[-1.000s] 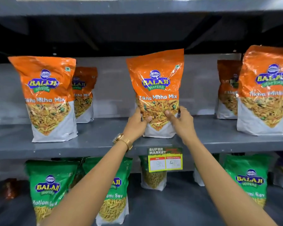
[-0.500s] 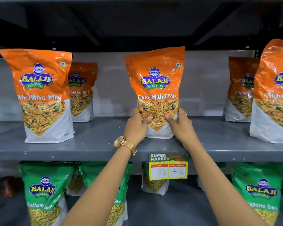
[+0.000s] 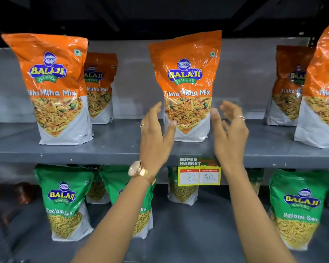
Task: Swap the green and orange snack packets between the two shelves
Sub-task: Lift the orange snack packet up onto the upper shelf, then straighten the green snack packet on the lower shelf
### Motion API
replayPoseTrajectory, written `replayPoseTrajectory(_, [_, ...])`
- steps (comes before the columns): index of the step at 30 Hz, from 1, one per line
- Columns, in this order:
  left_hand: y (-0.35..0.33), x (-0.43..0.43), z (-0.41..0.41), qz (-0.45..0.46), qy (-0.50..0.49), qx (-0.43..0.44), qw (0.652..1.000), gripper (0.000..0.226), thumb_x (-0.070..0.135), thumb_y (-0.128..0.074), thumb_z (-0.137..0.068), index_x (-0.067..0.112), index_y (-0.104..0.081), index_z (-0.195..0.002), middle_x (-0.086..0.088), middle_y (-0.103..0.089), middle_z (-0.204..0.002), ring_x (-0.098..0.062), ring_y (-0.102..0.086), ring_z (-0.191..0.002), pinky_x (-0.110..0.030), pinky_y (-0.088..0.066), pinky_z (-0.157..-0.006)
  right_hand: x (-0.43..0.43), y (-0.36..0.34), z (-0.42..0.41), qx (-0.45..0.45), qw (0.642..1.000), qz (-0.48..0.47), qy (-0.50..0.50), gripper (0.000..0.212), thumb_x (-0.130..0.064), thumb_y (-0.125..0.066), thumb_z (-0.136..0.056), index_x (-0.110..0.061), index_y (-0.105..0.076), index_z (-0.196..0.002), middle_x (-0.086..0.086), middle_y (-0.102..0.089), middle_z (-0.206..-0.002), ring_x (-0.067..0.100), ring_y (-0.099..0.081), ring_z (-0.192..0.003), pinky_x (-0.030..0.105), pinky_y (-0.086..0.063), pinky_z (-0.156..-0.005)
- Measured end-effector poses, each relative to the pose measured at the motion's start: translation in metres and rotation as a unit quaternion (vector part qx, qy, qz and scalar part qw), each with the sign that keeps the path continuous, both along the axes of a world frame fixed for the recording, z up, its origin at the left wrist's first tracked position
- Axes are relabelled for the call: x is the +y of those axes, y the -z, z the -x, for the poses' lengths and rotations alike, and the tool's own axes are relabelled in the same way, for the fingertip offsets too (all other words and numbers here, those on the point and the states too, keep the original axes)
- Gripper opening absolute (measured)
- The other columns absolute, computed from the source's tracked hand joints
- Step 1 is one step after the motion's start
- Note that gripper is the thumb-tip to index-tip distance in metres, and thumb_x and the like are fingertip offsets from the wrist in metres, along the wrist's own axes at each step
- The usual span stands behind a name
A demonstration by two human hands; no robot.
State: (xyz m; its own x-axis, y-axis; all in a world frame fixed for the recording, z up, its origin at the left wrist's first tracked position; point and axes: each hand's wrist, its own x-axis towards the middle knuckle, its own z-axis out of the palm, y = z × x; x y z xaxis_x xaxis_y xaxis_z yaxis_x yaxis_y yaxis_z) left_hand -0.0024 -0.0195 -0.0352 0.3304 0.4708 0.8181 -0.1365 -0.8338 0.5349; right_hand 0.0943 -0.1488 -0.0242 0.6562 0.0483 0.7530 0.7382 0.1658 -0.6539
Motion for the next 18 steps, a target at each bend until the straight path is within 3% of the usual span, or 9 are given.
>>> replayPoseTrajectory(2, [0.023,-0.01,0.016,-0.052,-0.012,-0.058,0.997,0.045,0.025,-0.056,-0.094,0.017,-0.041,-0.136,-0.001,-0.05,-0.137,-0.019,-0.044,-0.131,-0.041,-0.039,-0.109,-0.004,0.02,0.022,-0.055,0.995,-0.077,0.009,0.027,-0.037,-0.054,-0.094,-0.022,-0.058,-0.116,-0.007,-0.066,-0.112,0.005,-0.062,-0.108,0.025,-0.05,-0.094])
replayPoseTrajectory(5, [0.064,-0.019,0.037,-0.104,-0.026,-0.113,0.988,0.038,0.014,-0.057,-0.092,0.013,-0.049,-0.129,-0.004,-0.055,-0.131,-0.019,-0.044,-0.134,-0.036,-0.037,-0.11,-0.005,0.063,0.049,-0.102,0.988,-0.116,0.025,0.02,-0.033,-0.051,-0.096,-0.023,-0.061,-0.111,-0.005,-0.064,-0.101,0.004,-0.063,-0.095,0.018,-0.047,-0.085])
replayPoseTrajectory(8, [0.11,-0.022,0.059,-0.116,-0.031,-0.107,0.987,0.036,0.008,-0.057,-0.09,0.015,-0.053,-0.125,0.003,-0.054,-0.129,-0.018,-0.047,-0.131,-0.031,-0.037,-0.109,-0.001,0.117,0.071,-0.119,0.989,-0.09,0.004,0.022,-0.032,-0.048,-0.098,-0.017,-0.064,-0.101,-0.005,-0.06,-0.09,-0.006,-0.056,-0.09,0.01,-0.041,-0.081])
replayPoseTrajectory(10, [0.143,-0.017,0.073,-0.073,-0.038,-0.084,0.993,0.033,0.01,-0.055,-0.091,0.016,-0.054,-0.124,0.006,-0.054,-0.127,-0.017,-0.05,-0.126,-0.033,-0.04,-0.106,0.004,0.154,0.081,-0.106,0.993,-0.034,-0.033,0.02,-0.03,-0.048,-0.097,-0.019,-0.064,-0.095,-0.014,-0.059,-0.091,-0.009,-0.054,-0.091,0.008,-0.04,-0.081])
replayPoseTrajectory(12, [0.178,-0.006,0.087,-0.002,-0.047,-0.061,0.997,0.032,0.012,-0.053,-0.092,0.016,-0.053,-0.123,0.003,-0.057,-0.125,-0.02,-0.053,-0.122,-0.04,-0.043,-0.104,0.012,0.187,0.088,-0.036,0.996,0.036,-0.08,0.011,-0.032,-0.051,-0.095,-0.035,-0.06,-0.09,-0.021,-0.061,-0.094,-0.006,-0.057,-0.09,0.01,-0.041,-0.082])
replayPoseTrajectory(14, [0.211,0.008,0.099,0.072,-0.058,-0.033,0.995,0.032,0.013,-0.052,-0.093,0.016,-0.051,-0.124,0.0,-0.056,-0.123,-0.023,-0.054,-0.119,-0.047,-0.044,-0.102,0.025,0.214,0.09,0.081,0.982,0.105,-0.131,0.01,-0.033,-0.055,-0.093,-0.042,-0.056,-0.089,-0.017,-0.065,-0.093,0.001,-0.061,-0.09,0.013,-0.043,-0.078])
replayPoseTrajectory(16, [0.243,0.026,0.107,0.161,-0.078,0.021,0.984,0.034,0.016,-0.053,-0.094,0.014,-0.047,-0.128,-0.001,-0.052,-0.126,-0.025,-0.051,-0.121,-0.049,-0.043,-0.104,0.045,0.242,0.086,0.182,0.953,0.172,-0.173,0.013,-0.03,-0.062,-0.091,-0.037,-0.057,-0.1,-0.003,-0.067,-0.104,0.009,-0.064,-0.097,0.018,-0.045,-0.075])
replayPoseTrajectory(18, [0.267,0.046,0.113,0.246,-0.085,0.114,0.959,0.046,0.018,-0.056,-0.094,0.012,-0.038,-0.136,-0.003,-0.044,-0.137,-0.027,-0.041,-0.132,-0.045,-0.034,-0.112,0.067,0.264,0.079,0.251,0.911,0.258,-0.2,0.04,-0.026,-0.066,-0.088,-0.02,-0.053,-0.125,0.01,-0.059,-0.131,0.022,-0.057,-0.119,0.022,-0.047,-0.086])
